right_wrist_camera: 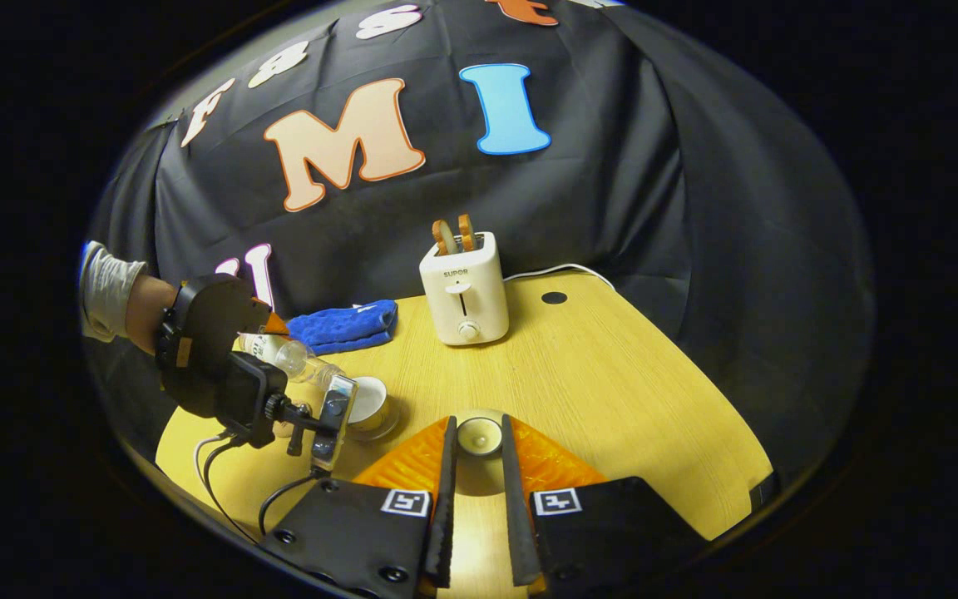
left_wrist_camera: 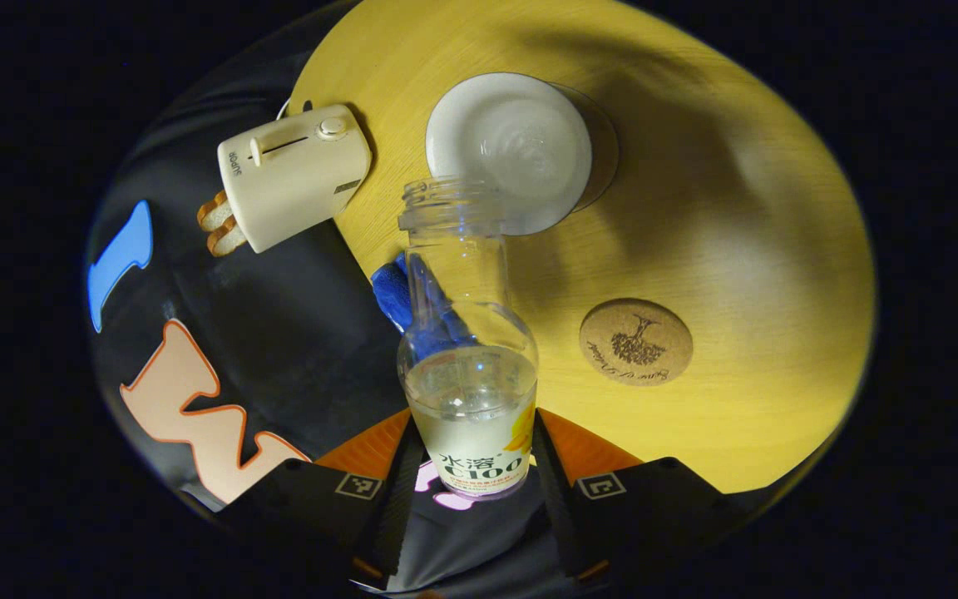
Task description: Open the teacup lid with one hand, grasp the water bottle and pour water into the teacup with the other hand; after pouring, place the water bottle on the coaster and then close the teacup lid.
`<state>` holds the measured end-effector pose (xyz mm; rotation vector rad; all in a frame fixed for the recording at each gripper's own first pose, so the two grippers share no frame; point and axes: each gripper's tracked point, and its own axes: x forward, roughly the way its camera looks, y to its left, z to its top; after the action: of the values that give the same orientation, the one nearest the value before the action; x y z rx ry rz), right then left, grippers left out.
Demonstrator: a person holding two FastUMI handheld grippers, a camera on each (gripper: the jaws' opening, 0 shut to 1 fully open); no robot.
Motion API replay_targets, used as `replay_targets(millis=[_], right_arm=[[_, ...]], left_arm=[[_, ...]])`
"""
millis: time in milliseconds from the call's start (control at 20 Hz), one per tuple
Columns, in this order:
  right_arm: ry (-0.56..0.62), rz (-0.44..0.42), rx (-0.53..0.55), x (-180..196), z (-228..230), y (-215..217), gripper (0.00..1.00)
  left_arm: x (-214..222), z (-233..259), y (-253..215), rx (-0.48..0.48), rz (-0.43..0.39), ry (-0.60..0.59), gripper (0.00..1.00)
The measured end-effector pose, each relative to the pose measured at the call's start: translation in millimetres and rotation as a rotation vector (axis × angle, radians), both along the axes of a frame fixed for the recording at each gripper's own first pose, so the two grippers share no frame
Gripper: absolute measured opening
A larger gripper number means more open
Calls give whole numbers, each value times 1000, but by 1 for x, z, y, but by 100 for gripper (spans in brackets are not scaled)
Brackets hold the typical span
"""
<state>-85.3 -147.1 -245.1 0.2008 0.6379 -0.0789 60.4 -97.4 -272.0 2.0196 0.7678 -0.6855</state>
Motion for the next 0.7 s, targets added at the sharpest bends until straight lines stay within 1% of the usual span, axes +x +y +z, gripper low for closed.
replay_targets(millis=[100,150,200,250,300,350,400,550,600,650,700], right_arm=[[4,15,-6,1,1,5,29],[7,24,-9,1,1,8,29],[11,32,-15,3,1,11,29],[14,40,-22,5,2,13,31],[15,46,-29,6,3,15,29],[16,53,-36,8,4,18,29],[16,60,-43,10,6,20,29],[18,73,-61,15,10,28,29],[20,75,-61,15,12,31,31],[23,76,-61,15,12,34,29],[26,77,-64,15,12,37,31]], left_arm=[[-10,-11,0,-104,54,18,69],[-16,-15,1,-158,88,21,71],[-21,-19,0,-215,120,15,68],[-24,-23,1,-262,144,12,70],[-28,-28,1,-310,173,11,69],[-33,-32,4,-360,208,9,68],[-36,-37,5,-407,238,9,69],[-43,-44,8,-532,335,-21,70],[-44,-46,7,-580,368,-30,70],[-45,-47,6,-636,395,-43,70],[-44,-48,2,-698,419,-63,70]])
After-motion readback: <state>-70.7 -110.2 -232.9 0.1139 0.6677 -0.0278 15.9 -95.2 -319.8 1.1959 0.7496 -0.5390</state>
